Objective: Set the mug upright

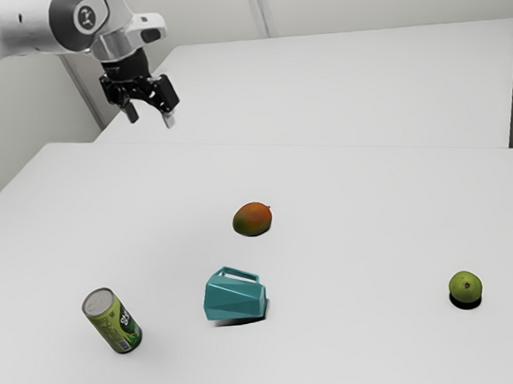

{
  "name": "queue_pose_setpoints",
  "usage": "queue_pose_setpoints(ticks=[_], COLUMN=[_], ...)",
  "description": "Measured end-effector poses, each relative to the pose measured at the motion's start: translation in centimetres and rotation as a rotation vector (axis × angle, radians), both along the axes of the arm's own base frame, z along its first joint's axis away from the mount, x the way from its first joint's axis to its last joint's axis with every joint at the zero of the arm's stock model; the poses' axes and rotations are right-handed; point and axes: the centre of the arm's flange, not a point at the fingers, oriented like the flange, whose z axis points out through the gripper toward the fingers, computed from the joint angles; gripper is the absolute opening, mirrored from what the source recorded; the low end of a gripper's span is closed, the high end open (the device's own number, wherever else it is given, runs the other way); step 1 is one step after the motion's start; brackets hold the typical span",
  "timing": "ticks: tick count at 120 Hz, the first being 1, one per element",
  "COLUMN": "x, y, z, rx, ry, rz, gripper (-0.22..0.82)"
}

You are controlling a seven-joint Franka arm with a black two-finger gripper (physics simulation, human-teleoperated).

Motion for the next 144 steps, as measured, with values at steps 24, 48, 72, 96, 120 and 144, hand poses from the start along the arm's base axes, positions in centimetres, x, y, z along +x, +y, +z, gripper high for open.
queue_pose_setpoints(ticks=[24,48,72,96,120,144], x=[-2.2,-10.7,-11.7,-10.4,-13.9,-15.3], y=[0.4,2.7,5.7,8.2,14.6,18.9], z=[-0.3,-4.5,-9.0,-16.9,-21.3,-25.1], rx=[-0.026,-0.281,-0.737,-0.942,-0.974,-0.962], ry=[-0.001,-0.022,-0.058,-0.047,-0.102,-0.123], rz=[-0.003,0.058,0.238,0.360,0.459,0.491], gripper=[0.60,0.60,0.60,0.60,0.60,0.60])
